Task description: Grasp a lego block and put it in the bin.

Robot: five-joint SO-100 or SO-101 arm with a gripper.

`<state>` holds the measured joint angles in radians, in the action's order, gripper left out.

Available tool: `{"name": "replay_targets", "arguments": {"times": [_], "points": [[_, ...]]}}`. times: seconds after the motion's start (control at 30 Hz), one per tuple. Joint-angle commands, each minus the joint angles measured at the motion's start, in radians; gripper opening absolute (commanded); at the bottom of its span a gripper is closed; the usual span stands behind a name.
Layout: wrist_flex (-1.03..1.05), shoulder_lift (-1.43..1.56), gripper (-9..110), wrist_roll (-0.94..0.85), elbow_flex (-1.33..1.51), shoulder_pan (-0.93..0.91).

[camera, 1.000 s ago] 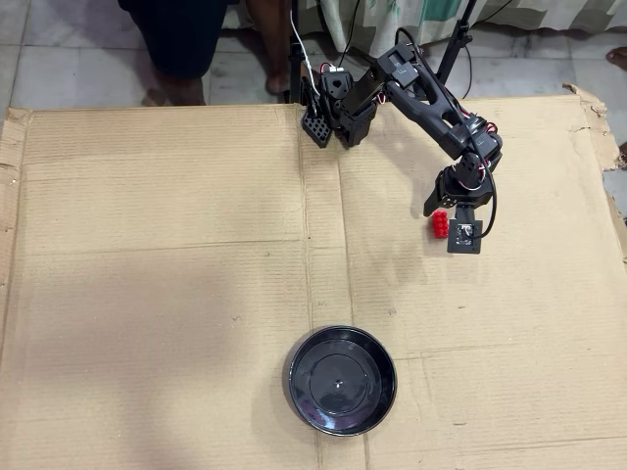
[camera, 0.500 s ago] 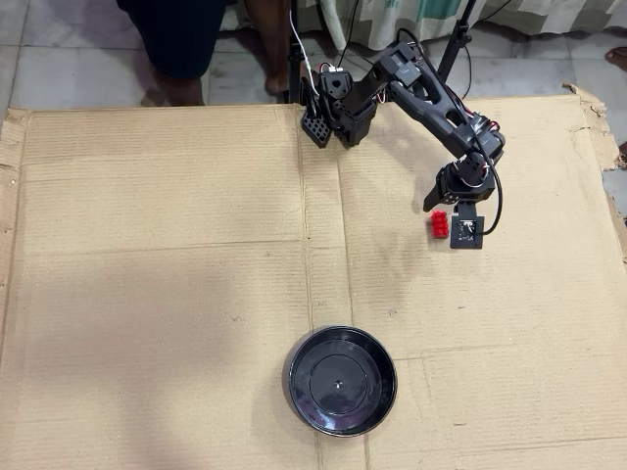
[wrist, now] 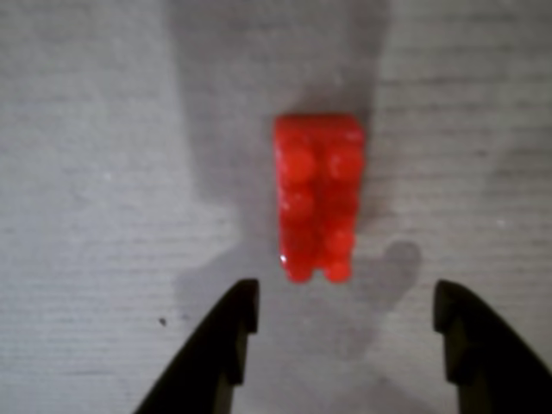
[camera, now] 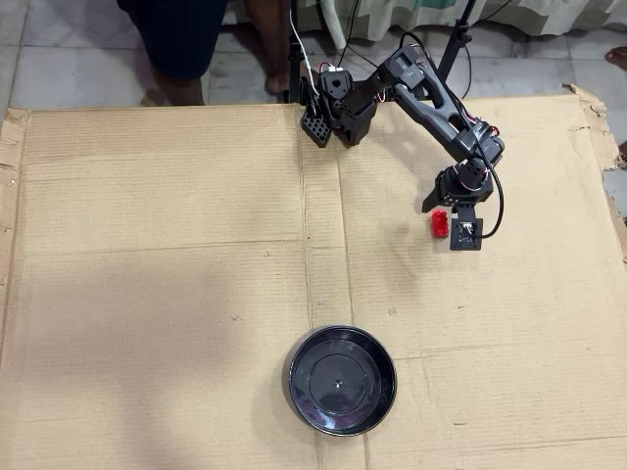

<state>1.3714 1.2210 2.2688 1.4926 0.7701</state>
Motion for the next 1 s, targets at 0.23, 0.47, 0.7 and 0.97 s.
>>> {"name": "replay_targets", "arguments": {"times": [0.23,0.47,0.7,0.97], "points": [[-0.117,-0.037,23,0.011,-0.011,-0.018],[-0.17,-0.075,17,0.011,-0.006,-0.026],[-0.172,-0.087,2,0.011,-0.006,-0.048],[-0.173,-0.075,0,0.002,-0.025,-0.118]]}}
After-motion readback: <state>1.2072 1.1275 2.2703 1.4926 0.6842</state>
